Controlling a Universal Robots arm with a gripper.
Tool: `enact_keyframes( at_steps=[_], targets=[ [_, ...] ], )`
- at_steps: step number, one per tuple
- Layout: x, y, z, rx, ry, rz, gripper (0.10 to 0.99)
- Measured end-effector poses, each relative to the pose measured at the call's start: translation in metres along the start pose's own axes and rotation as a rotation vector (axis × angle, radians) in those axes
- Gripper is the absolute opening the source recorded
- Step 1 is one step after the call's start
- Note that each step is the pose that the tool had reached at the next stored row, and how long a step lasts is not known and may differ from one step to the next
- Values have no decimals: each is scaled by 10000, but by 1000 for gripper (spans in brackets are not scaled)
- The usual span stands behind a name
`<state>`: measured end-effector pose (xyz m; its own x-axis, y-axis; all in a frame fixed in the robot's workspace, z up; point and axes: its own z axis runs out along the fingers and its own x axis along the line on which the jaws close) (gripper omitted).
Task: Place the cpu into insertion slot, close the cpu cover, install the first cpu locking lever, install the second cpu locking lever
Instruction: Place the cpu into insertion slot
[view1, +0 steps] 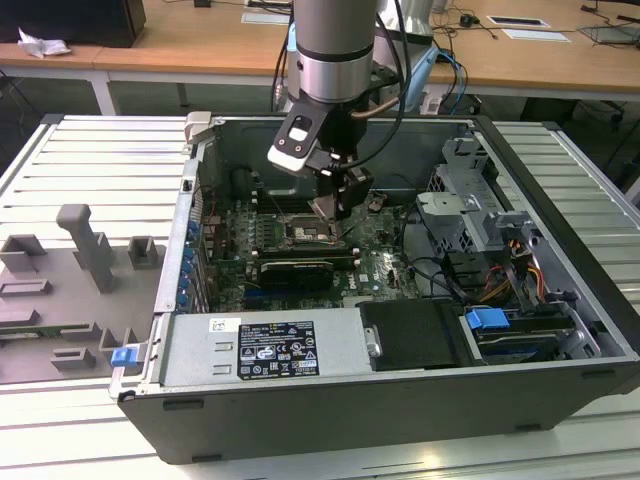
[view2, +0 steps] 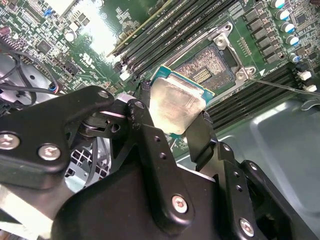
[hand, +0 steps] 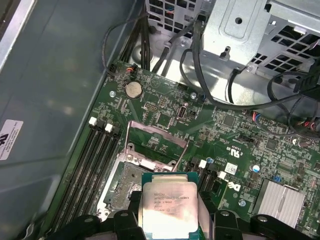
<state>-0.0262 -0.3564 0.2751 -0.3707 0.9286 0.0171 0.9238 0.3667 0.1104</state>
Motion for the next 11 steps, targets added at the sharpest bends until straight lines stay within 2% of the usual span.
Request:
enact_keyframes(
  at_steps=[11],
  targets=[
    [0,-6,48,-2,-9,82,529]
  ],
)
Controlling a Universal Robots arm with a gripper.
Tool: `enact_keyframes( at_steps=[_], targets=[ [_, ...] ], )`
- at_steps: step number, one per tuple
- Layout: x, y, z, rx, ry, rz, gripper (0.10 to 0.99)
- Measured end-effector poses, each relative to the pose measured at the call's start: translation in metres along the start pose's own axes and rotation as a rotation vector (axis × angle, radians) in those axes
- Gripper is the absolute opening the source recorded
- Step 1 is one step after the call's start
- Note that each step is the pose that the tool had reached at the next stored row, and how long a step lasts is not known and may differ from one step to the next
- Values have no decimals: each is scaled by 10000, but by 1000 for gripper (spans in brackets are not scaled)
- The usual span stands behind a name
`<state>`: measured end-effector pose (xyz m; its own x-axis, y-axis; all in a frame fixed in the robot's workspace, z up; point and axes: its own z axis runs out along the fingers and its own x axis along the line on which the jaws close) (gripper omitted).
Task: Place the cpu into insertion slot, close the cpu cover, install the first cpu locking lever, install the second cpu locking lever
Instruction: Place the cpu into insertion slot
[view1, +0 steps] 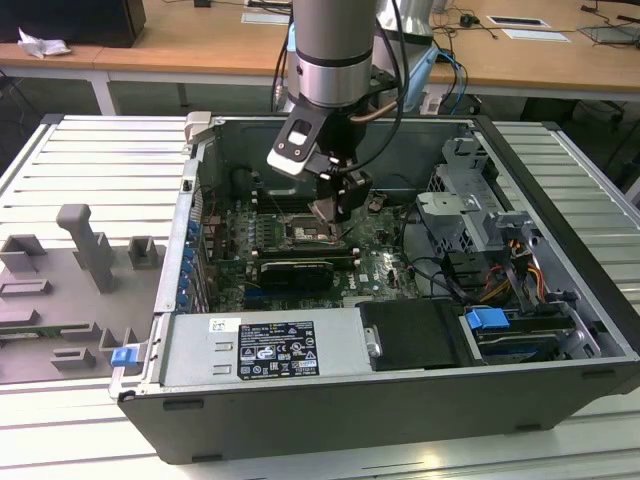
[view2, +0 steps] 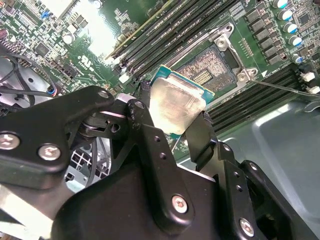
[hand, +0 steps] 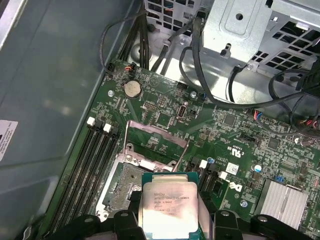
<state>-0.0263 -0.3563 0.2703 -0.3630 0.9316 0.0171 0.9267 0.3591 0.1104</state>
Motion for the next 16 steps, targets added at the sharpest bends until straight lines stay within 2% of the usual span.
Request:
enact_keyframes(
  at_steps=[16],
  targets=[
    [-1,-9,77,-3,-21,187,529]
  ],
)
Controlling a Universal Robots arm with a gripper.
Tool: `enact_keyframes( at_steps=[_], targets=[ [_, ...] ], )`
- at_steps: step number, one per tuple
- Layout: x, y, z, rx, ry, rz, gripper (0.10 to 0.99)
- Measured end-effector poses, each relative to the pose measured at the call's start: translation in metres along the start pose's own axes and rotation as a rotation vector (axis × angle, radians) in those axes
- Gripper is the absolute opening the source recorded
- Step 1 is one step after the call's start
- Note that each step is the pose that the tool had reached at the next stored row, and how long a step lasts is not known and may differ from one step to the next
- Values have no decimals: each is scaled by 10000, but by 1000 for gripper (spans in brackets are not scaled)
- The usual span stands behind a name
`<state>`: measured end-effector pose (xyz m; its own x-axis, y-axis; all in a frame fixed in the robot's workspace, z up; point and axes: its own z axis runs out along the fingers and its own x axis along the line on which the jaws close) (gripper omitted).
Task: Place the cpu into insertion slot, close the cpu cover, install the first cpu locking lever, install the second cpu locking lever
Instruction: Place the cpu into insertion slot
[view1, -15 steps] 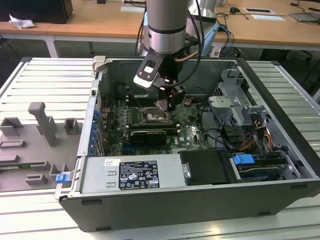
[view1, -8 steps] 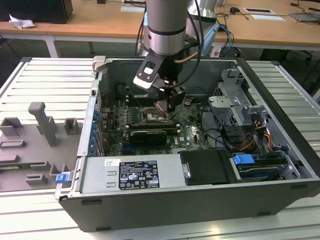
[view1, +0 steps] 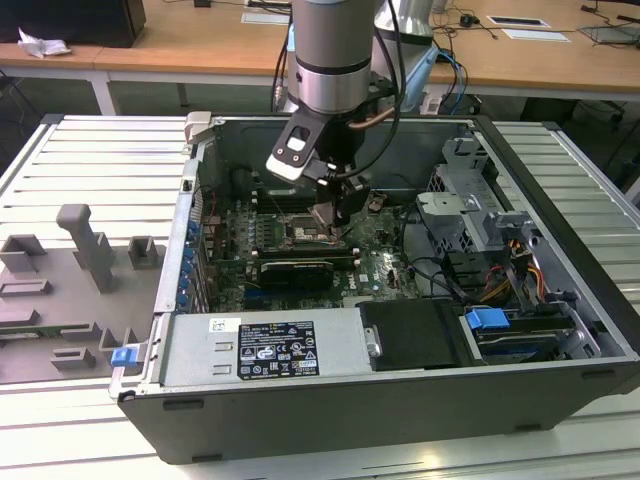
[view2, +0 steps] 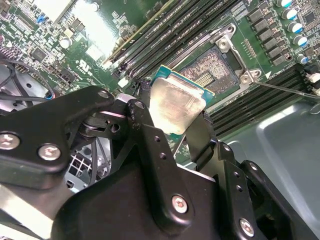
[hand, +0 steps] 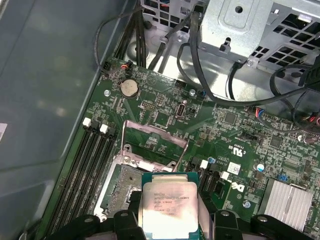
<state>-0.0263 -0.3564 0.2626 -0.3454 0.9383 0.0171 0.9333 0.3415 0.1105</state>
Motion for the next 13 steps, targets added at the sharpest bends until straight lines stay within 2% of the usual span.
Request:
enact_keyframes(
  at_steps=[13],
  targets=[
    [0,-7,38,-4,-29,255,529]
  ],
)
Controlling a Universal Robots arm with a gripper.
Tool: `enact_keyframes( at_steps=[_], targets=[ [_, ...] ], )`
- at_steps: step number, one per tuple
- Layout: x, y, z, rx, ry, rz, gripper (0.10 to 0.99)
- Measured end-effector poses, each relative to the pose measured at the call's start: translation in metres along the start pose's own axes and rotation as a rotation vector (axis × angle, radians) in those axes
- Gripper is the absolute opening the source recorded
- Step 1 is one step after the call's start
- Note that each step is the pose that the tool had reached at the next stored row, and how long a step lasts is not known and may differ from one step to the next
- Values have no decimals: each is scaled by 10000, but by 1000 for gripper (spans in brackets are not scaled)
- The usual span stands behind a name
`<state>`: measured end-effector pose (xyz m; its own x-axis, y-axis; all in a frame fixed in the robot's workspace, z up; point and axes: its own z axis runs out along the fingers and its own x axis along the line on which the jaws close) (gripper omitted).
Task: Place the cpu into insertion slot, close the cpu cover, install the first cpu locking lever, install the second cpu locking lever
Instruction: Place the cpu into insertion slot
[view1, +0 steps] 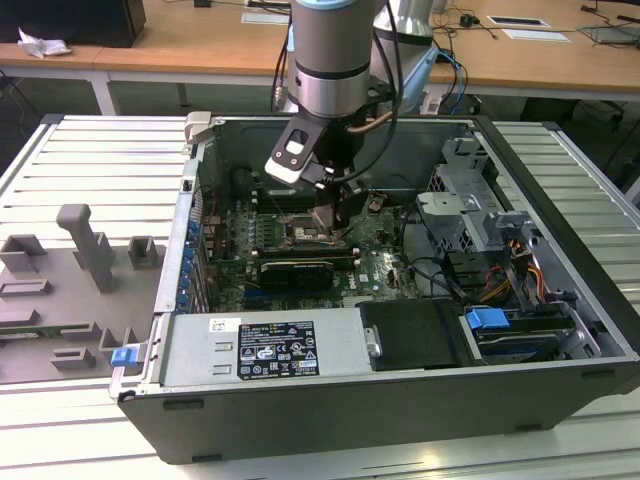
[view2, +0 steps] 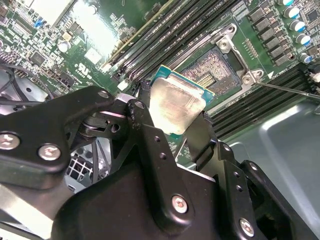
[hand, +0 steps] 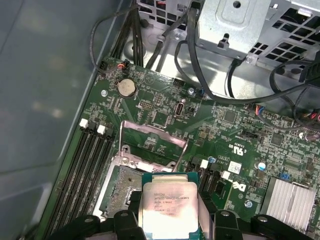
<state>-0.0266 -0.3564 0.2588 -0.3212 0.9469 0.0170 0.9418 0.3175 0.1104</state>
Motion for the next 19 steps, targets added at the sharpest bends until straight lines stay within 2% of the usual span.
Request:
enact_keyframes(
  at_steps=[4,8,10,16,19],
  targets=[
    [4,-11,7,-5,-19,185,529],
    [35,-76,33,-10,-60,538,529],
    [67,-131,61,-12,-65,586,529],
    [133,-177,179,20,-119,854,529],
    [221,-161,274,87,-106,929,529]
  ],
)
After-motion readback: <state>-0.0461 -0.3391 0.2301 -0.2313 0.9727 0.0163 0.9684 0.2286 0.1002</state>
